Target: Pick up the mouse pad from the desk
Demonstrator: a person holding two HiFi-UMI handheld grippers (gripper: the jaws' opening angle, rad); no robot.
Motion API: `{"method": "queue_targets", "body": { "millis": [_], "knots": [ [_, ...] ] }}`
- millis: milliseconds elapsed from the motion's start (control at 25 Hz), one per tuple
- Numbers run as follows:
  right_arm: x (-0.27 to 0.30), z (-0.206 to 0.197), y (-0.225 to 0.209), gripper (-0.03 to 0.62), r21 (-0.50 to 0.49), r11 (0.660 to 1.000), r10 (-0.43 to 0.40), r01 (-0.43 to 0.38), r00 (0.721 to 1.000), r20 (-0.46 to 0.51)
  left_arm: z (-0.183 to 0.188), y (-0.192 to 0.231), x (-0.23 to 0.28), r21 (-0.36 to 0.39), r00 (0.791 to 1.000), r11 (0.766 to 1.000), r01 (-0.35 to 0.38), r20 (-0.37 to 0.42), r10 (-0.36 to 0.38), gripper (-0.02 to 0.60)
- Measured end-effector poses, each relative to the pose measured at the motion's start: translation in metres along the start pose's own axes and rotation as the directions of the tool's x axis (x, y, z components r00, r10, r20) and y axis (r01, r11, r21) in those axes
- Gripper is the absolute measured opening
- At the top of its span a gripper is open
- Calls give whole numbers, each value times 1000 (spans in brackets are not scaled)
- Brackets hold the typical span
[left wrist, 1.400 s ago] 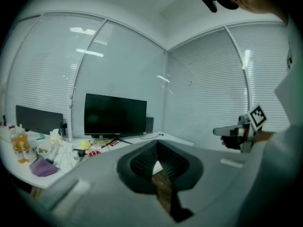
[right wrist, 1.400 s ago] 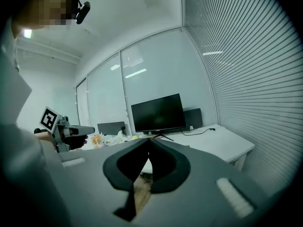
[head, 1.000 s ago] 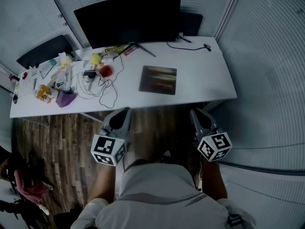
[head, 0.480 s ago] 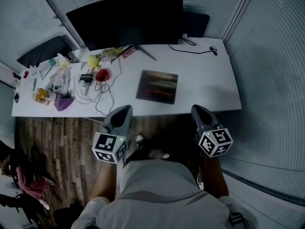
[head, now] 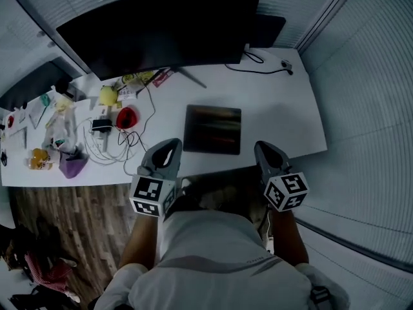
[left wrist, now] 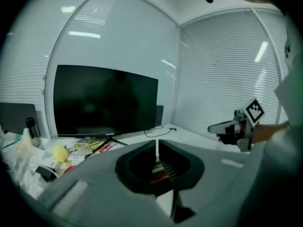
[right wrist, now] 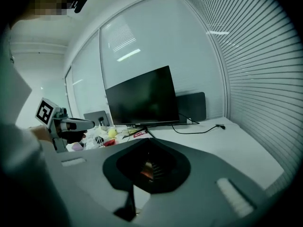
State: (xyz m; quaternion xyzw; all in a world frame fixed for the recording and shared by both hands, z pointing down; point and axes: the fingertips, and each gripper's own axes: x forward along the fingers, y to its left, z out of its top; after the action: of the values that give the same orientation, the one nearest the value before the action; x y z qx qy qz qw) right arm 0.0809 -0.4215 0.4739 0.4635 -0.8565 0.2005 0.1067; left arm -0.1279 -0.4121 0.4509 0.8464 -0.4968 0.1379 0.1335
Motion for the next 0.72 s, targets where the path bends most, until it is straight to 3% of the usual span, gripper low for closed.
{"method": "queue_targets", "body": {
  "millis": [200,440,520,720],
  "knots": [
    [54,7,6,6,-29,996,-90,89,995,-48,-21,48,30,-22,994,996,87,-71,-88,38],
    [98,-16,-11,8,-12,987,-162,163,973,-166,-50,83,61,-99,977,990,96,-180,-113,99],
    [113,-29,-24,62,-12,984,-178,179,962,-207,-67,83,76,-125,965,987,101,-230,-128,153],
    [142,-83,-57,128,-97,976,-217,195,914,-343,-126,79,124,-160,934,986,37,-346,-91,183]
  ]
}}
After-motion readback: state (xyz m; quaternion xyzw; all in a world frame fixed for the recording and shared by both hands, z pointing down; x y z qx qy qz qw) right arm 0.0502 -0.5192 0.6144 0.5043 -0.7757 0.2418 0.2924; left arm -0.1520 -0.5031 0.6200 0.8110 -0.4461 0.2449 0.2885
